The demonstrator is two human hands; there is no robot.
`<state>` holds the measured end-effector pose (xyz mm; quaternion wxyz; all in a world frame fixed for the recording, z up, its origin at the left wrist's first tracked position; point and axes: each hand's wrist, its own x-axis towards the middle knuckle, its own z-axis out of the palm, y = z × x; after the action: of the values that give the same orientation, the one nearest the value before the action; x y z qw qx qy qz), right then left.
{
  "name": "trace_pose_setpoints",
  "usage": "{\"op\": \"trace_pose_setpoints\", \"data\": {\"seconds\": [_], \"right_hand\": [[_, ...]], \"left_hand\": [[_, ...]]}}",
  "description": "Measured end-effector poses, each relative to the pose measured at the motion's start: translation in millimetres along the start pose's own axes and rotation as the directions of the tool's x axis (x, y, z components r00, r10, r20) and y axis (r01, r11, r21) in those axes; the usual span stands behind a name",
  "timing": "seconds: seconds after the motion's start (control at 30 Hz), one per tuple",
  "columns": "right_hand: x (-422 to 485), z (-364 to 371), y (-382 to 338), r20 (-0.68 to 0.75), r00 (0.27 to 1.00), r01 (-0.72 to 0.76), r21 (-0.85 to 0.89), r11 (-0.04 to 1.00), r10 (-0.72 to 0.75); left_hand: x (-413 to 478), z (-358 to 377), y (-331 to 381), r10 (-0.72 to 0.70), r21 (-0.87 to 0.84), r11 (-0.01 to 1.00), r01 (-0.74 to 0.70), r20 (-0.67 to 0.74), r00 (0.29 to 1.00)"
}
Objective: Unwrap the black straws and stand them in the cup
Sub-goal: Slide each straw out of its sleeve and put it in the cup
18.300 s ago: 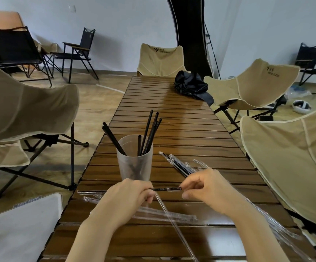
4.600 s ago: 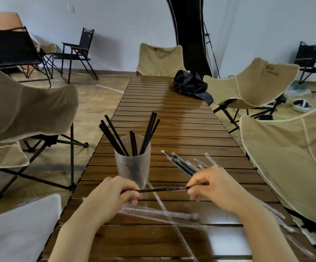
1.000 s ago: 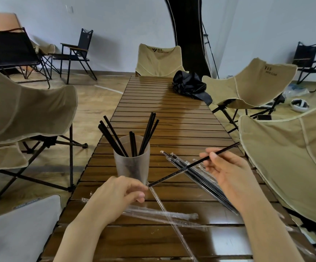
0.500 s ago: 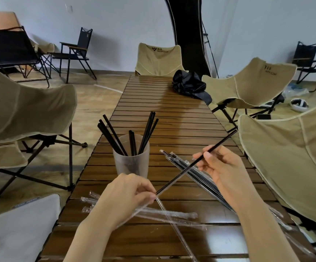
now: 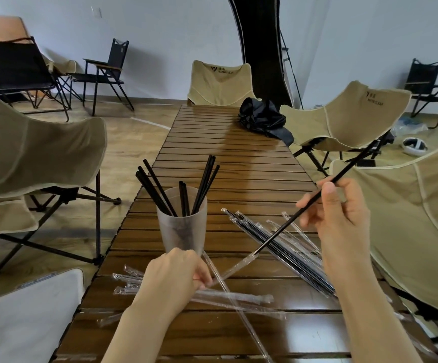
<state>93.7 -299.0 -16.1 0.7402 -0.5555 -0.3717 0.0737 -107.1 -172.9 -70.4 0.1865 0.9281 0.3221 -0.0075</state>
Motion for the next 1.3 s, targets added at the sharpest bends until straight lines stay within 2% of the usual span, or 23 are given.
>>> {"op": "trace_pose_setpoints", "data": {"seconds": [0.17, 0.33, 0.4, 0.5, 0.67, 0.73, 0.83, 0.97, 1.03, 1.1, 1.17, 1.3], "right_hand": [[2, 2, -7, 0.012, 0.999, 0.039, 0.077, 0.996, -0.040], [-3, 24, -29, 0.086, 0.988, 0.113, 0.148, 0.982, -0.127], [-8, 40, -41, 0.112, 0.973, 0.191, 0.115, 0.975, -0.204], [-20, 67, -51, 0.208, 0.934, 0.292, 0.022, 0.956, -0.290], [-39, 93, -39, 0.393, 0.898, 0.309, -0.239, 0.921, -0.199], [-45, 100, -30, 0.423, 0.896, 0.286, -0.311, 0.906, -0.138], [-47, 104, -23, 0.457, 0.888, 0.207, -0.312, 0.927, -0.045], [-46, 105, -21, 0.438, 0.899, 0.149, -0.303, 0.941, -0.002], [-47, 105, -20, 0.384, 0.923, 0.165, -0.327, 0.930, -0.028], [-46, 103, -19, 0.358, 0.932, 0.196, -0.352, 0.915, -0.062], [-44, 100, -21, 0.342, 0.932, 0.233, -0.306, 0.923, -0.122], [-40, 96, -20, 0.465, 0.842, 0.454, -0.338, 0.824, -0.273]], "left_hand": [[-3, 6, 1, -0.015, 0.049, 0.999, 0.018, -0.061, 0.998], [2, 11, 13, 0.037, 0.035, 0.999, -0.034, -0.080, 0.996], [2, 14, 18, 0.053, 0.015, 0.999, -0.052, -0.104, 0.993], [-1, 20, 19, 0.103, 0.012, 0.995, -0.103, -0.212, 0.972], [-3, 20, 22, 0.117, -0.045, 0.991, -0.129, -0.216, 0.969], [-4, 16, 22, 0.111, -0.027, 0.992, -0.121, -0.246, 0.963], [-6, 15, 18, 0.098, 0.031, 0.995, -0.094, -0.234, 0.967], [3, 16, 10, 0.057, 0.004, 0.998, -0.057, -0.244, 0.968], [4, 17, 7, 0.045, 0.045, 0.998, -0.036, -0.212, 0.976], [2, 16, 5, 0.029, 0.023, 0.999, -0.024, -0.256, 0.966], [-3, 15, 5, 0.028, 0.032, 0.999, -0.021, -0.251, 0.968], [-1, 15, 8, 0.031, 0.017, 0.999, -0.028, -0.255, 0.966]]}}
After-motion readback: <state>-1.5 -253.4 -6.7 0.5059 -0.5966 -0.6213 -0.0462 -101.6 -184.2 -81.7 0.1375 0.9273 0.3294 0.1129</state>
